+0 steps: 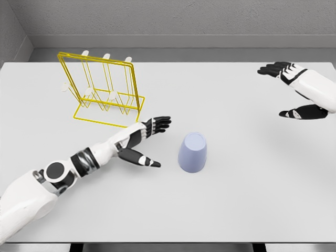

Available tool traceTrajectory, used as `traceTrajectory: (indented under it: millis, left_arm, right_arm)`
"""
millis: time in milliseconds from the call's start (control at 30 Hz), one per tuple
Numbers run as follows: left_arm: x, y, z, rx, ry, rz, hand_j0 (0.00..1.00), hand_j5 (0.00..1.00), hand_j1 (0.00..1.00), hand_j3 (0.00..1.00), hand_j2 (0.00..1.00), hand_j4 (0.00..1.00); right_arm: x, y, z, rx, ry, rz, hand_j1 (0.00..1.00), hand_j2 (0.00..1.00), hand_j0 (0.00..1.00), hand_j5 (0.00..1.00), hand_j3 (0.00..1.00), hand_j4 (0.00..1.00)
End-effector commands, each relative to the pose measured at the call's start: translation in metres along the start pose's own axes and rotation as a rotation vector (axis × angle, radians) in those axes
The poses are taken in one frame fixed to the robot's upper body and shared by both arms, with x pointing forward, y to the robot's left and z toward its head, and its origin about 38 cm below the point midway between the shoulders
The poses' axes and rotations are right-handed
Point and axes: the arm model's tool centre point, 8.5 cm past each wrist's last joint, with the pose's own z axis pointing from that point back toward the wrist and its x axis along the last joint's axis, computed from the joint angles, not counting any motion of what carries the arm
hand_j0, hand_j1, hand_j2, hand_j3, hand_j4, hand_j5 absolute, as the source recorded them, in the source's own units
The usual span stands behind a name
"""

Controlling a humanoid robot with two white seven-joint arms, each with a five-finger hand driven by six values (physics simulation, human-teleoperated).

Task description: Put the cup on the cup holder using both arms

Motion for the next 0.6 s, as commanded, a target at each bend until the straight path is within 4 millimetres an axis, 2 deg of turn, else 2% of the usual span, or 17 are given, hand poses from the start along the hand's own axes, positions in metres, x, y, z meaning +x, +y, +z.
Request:
traceTrajectory:
  millis: [0,167,367,567]
  left_arm:
    - [-0.001,-0.004,-0.004,-0.006,0.001,0.015,1.00,1.00,1.00,1.00,1.00,1.00]
    - [-0.001,-0.009,-0.011,-0.020,0.002,0.021,1.00,1.00,1.00,1.00,1.00,1.00]
    - [0.003,-0.019,-0.031,-0.041,0.001,0.042,1.00,1.00,1.00,1.00,1.00,1.00]
    - [0.005,-0.024,-0.039,-0.061,-0.005,0.041,1.00,1.00,1.00,1.00,1.00,1.00]
  right_arm:
    - [0.000,-0.001,0.001,-0.011,0.001,-0.009,1.00,1.00,1.00,1.00,1.00,1.00]
    - [-0.001,0.002,0.002,-0.009,0.005,-0.016,1.00,1.00,1.00,1.00,1.00,1.00]
    - [-0.001,0.003,0.002,-0.008,0.006,-0.017,1.00,1.00,1.00,1.00,1.00,1.00]
    - [-0.003,0.002,0.005,-0.012,0.014,-0.016,1.00,1.00,1.00,1.00,1.00,1.00]
